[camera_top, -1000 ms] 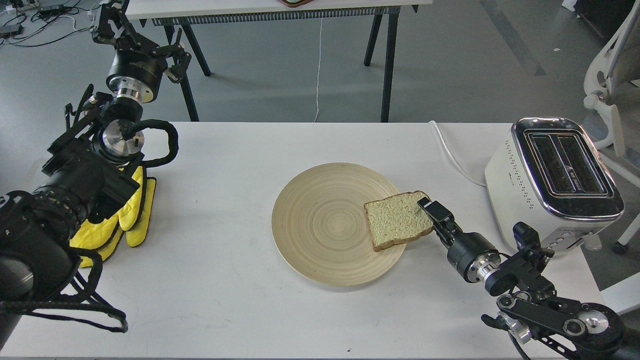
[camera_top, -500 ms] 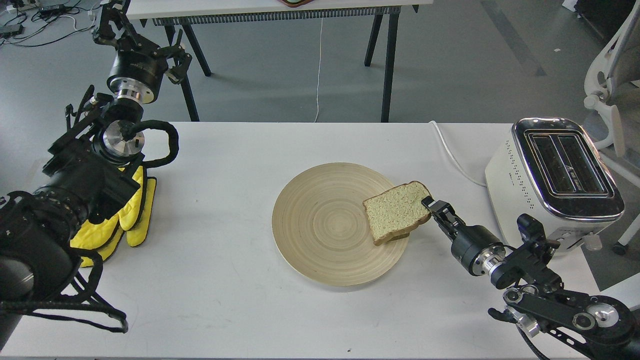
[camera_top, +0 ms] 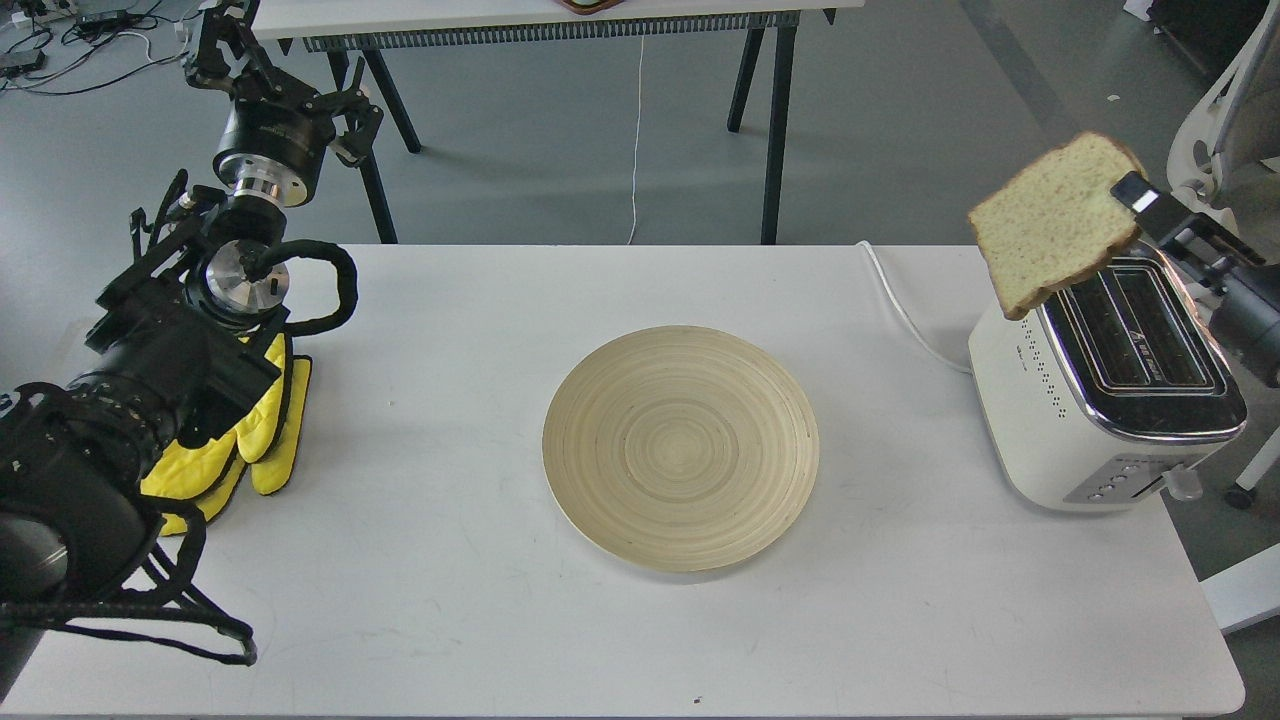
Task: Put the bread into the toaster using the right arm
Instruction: 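Lift the bread slice off the plate and raise it above the toaster, then lower the bread slice into the toaster slot and release it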
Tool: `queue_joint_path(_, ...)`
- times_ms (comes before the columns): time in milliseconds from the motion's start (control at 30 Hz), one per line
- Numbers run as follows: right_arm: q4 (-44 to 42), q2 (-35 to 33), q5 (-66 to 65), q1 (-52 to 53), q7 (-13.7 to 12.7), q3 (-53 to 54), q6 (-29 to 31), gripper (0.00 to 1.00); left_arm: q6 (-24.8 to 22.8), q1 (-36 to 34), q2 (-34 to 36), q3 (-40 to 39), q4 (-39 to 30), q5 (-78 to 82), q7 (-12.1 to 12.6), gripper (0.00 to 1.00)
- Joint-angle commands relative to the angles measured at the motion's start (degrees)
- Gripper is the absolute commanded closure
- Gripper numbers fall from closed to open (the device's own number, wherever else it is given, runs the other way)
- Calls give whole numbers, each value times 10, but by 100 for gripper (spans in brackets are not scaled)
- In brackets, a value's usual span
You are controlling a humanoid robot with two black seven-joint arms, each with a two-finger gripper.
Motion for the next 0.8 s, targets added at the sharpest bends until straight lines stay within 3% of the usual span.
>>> queue_joint_path(0, 0, -69, -23, 3, 2, -3, 1, 98, 0, 0, 0, 1, 0, 0, 0, 0)
queue_joint_path(100, -2, -104, -31, -2, 2, -14, 2, 98, 0, 0, -1, 1, 0, 0, 0, 0)
queue_joint_path(300, -22, -99, -48, -5, 2, -54, -2, 98, 0, 0, -2, 2, 0, 0, 0, 0)
queue_joint_path(767, -97, -15, -50, -6, -3, -89, -4, 97, 0, 0, -2, 1, 0, 0, 0, 0)
